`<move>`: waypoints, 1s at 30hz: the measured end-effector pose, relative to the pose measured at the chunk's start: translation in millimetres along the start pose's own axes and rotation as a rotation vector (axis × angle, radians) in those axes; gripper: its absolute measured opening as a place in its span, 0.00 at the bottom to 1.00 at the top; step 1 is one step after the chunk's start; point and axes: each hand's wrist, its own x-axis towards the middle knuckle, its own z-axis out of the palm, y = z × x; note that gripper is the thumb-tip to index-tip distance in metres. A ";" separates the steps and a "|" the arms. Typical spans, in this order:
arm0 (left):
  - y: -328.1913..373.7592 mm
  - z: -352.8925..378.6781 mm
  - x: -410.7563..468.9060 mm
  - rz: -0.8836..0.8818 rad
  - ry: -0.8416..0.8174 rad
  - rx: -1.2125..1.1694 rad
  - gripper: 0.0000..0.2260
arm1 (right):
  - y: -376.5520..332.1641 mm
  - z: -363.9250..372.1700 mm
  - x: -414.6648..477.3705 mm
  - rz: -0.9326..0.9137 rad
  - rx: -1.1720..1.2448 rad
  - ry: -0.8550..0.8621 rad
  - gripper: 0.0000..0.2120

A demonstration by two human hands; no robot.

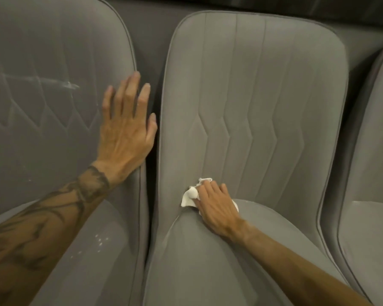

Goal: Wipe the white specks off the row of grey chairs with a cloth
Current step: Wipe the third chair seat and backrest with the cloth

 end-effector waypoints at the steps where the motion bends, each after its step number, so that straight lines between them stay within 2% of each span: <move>1: -1.1 1.5 -2.4 -0.004 -0.005 -0.008 0.27 | 2.7 -9.2 2.5 -0.022 0.016 0.022 0.09; 6: 2.6 12.3 -9.0 -0.051 0.036 -0.053 0.28 | -13.5 -86.0 91.9 0.253 0.295 0.440 0.11; 10: 0.2 14.5 -9.8 -0.036 0.046 -0.075 0.29 | -1.2 -159.8 205.4 0.220 0.191 0.680 0.14; 13: -1.7 17.4 -10.8 -0.032 0.064 -0.063 0.29 | 14.9 -191.0 258.8 0.214 0.042 0.668 0.18; 15: -1.8 19.2 -11.4 -0.029 0.078 -0.073 0.29 | 8.9 -181.3 252.0 0.208 0.009 0.684 0.18; 17: -2.0 19.9 -11.0 -0.029 0.095 -0.087 0.30 | -8.0 -157.5 213.8 0.097 0.048 0.633 0.15; 19: -2.7 20.5 -10.7 -0.030 0.107 -0.105 0.30 | -19.2 -137.5 170.6 -0.046 0.035 0.502 0.13; 21: -2.2 20.3 -10.4 -0.031 0.100 -0.119 0.31 | -5.0 -143.4 171.1 -0.126 -0.039 0.439 0.13; 24: -3.3 21.0 -10.7 -0.028 0.089 -0.114 0.32 | 19.6 -171.8 224.4 -0.037 -0.124 0.549 0.14; 27: -3.0 22.6 -11.0 -0.029 0.090 -0.123 0.31 | 17.1 -170.3 235.6 0.116 -0.032 0.669 0.13; 30: -2.8 21.1 -10.2 -0.031 0.102 -0.141 0.30 | -12.5 -127.6 174.6 0.031 0.062 0.555 0.11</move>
